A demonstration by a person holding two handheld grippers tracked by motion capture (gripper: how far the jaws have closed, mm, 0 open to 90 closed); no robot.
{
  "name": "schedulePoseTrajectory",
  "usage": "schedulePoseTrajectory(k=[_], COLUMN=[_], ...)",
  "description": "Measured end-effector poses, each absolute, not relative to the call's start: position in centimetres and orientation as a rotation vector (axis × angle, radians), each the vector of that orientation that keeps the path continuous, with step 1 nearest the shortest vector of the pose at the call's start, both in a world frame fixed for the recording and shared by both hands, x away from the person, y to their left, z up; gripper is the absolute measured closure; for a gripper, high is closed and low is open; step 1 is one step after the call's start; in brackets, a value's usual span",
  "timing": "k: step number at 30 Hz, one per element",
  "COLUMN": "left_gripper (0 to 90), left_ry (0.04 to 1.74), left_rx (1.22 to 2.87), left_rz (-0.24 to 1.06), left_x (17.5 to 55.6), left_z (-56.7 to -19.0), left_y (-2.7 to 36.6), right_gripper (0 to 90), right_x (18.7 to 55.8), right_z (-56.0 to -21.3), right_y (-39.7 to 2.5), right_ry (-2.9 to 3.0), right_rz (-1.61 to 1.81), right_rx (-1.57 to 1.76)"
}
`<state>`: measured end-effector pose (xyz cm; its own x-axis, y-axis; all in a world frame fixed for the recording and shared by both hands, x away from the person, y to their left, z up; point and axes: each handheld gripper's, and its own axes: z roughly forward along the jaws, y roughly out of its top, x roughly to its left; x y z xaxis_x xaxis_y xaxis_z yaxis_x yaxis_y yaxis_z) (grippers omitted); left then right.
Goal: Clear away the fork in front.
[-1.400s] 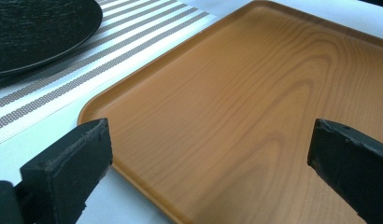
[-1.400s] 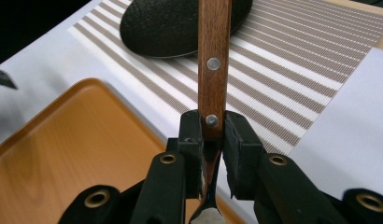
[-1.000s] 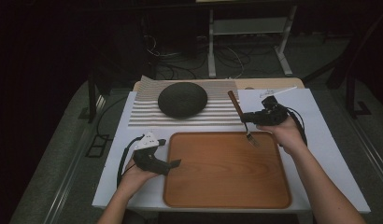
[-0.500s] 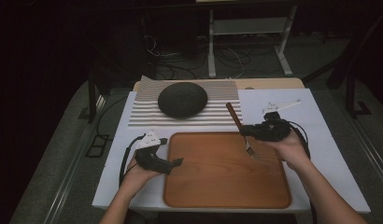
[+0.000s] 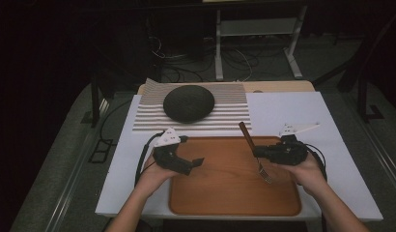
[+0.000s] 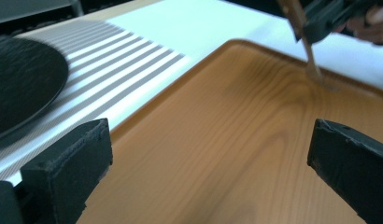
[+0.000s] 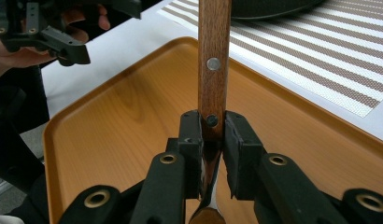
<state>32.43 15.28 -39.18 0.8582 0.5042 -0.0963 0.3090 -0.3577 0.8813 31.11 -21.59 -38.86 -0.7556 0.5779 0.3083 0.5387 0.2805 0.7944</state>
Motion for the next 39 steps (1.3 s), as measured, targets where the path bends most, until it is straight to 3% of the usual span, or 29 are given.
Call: schedulePoseTrajectory(k=[11,20,39], left_gripper=[0.0,6.9,39.0], left_ry=[0.5,0.459,0.522], left_rx=[1.938,1.938,1.891], left_rz=[0.195,0.146,0.044], left_x=[33.9,34.4,34.8], left_z=[-37.3,-36.6,-37.4], left_y=[10.9,7.8,5.0], right_gripper=[77.5,77.5,77.5], right_x=[31.3,31.3,30.8], right_z=[-39.2,-39.2,-39.1], right_y=[-21.5,-21.4,-19.4], right_ry=[2.472,2.453,2.44], right_rz=[1.511,1.517,1.591], right_rx=[1.07,1.052,0.955])
